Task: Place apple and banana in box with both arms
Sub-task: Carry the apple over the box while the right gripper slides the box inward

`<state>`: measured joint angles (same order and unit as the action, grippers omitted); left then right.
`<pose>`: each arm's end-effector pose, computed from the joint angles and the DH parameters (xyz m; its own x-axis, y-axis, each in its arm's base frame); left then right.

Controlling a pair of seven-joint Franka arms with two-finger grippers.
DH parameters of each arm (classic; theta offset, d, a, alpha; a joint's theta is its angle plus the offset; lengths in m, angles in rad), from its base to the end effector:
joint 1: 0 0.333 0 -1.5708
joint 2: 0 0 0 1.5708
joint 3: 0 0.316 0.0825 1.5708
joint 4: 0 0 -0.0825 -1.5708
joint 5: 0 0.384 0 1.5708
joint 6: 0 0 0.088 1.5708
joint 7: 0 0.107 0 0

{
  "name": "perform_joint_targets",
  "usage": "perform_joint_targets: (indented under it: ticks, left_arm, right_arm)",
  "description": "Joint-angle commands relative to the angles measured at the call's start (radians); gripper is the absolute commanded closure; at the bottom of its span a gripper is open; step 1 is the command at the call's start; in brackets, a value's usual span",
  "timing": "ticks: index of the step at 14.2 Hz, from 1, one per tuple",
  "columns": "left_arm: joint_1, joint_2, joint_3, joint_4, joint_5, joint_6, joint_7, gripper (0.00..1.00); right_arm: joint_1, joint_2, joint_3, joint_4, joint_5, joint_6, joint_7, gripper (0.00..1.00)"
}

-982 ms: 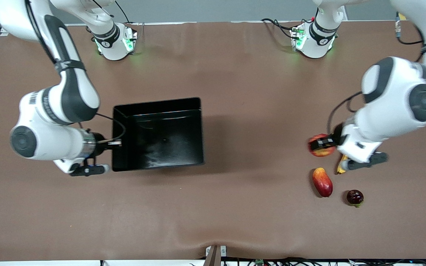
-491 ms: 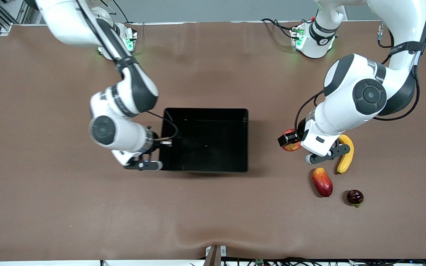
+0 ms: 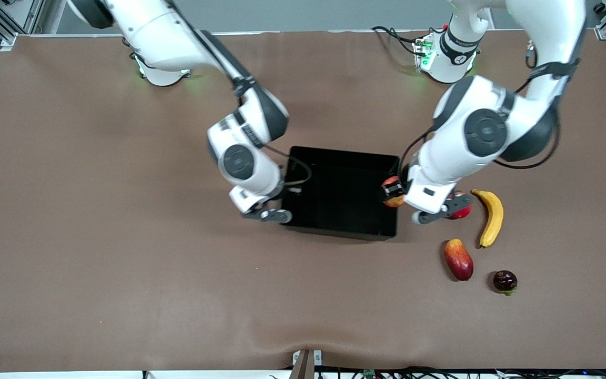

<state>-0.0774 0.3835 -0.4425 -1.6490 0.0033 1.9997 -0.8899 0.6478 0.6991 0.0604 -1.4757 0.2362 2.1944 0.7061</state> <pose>0.5856 -0.2991 0.4094 0.9177 0.3783 -0.1214 0.3905 -0.9152 0.1000 0.5466 0.4689 0.2682 0.9799 -0.1338 -0.1481 -0.1593 -0.9713 -0.1765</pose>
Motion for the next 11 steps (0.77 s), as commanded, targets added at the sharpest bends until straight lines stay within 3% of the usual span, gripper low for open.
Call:
perform_joint_targets:
  ticks: [1, 2, 3, 6, 8, 11]
  left_arm:
    - [-0.001, -0.011, -0.002, -0.081, 0.012, 0.059, -0.034, 1.0]
    - [-0.002, -0.009, -0.001, -0.104, 0.012, 0.06, -0.037, 1.0]
    - [-0.002, -0.011, -0.001, -0.129, 0.014, 0.063, -0.038, 1.0]
    - [0.002, -0.017, -0.001, -0.227, 0.067, 0.092, -0.055, 1.0]
    - [0.001, -0.011, -0.001, -0.302, 0.081, 0.189, -0.092, 1.0]
    - [0.001, 0.003, -0.001, -0.391, 0.115, 0.302, -0.125, 1.0]
  right_arm:
    - [0.041, 0.019, -0.011, 0.021, 0.014, 0.021, 0.059, 0.67]
    - [0.042, 0.017, -0.01, 0.021, 0.014, 0.021, 0.059, 0.2]
    - [0.05, 0.017, -0.011, 0.02, 0.009, 0.022, 0.061, 0.0]
    - [0.062, 0.01, -0.014, 0.02, -0.006, 0.021, 0.061, 0.0]
    - [0.053, 0.003, -0.016, 0.021, -0.011, 0.021, 0.059, 0.0]
    - [0.035, -0.01, -0.025, 0.021, -0.098, 0.018, 0.052, 0.0]
